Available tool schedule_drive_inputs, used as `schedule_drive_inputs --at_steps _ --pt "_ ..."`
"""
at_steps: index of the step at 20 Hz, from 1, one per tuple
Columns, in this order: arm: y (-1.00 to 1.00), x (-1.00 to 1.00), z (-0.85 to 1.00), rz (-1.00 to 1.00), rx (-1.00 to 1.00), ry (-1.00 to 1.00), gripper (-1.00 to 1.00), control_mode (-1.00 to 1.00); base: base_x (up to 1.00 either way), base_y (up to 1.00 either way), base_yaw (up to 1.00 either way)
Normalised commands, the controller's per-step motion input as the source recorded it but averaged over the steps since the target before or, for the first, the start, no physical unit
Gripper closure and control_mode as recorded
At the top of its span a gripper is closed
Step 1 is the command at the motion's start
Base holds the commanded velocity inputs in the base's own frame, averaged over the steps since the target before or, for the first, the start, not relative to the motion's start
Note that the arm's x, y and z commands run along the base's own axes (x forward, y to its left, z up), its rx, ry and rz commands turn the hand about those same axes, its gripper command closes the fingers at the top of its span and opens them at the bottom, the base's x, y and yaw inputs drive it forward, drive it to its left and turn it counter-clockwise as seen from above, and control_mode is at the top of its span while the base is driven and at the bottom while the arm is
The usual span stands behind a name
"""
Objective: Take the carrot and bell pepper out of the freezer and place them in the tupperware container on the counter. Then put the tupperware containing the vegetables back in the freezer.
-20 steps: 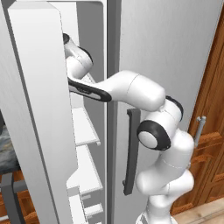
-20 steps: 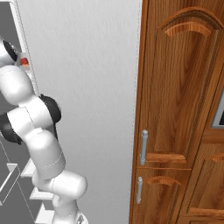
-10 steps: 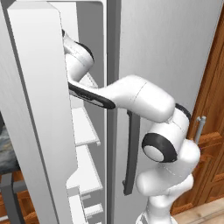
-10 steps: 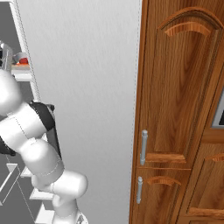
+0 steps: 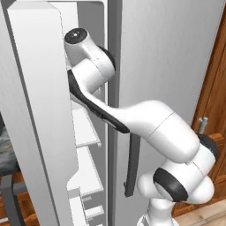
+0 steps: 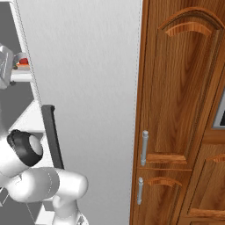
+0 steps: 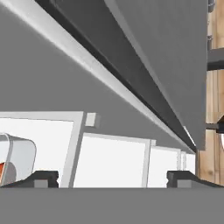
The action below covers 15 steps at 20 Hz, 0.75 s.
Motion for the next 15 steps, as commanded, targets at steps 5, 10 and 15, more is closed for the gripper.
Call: schedule_drive_inputs --at_steps 5,10,15 --pt "-0.50 -1.00 0.00 0.00 0.00 -0.06 -1.00 -1.00 0.00 0.00 0.00" --pt "-0.46 -1.00 0.00 0.04 0.02 -0.02 -1.00 -1.00 0.00 0.00 0.00" --pt "-0.52 -1.00 -0.06 0.06 0.05 0.00 -1.00 -1.00 0.00 0.00 0.00"
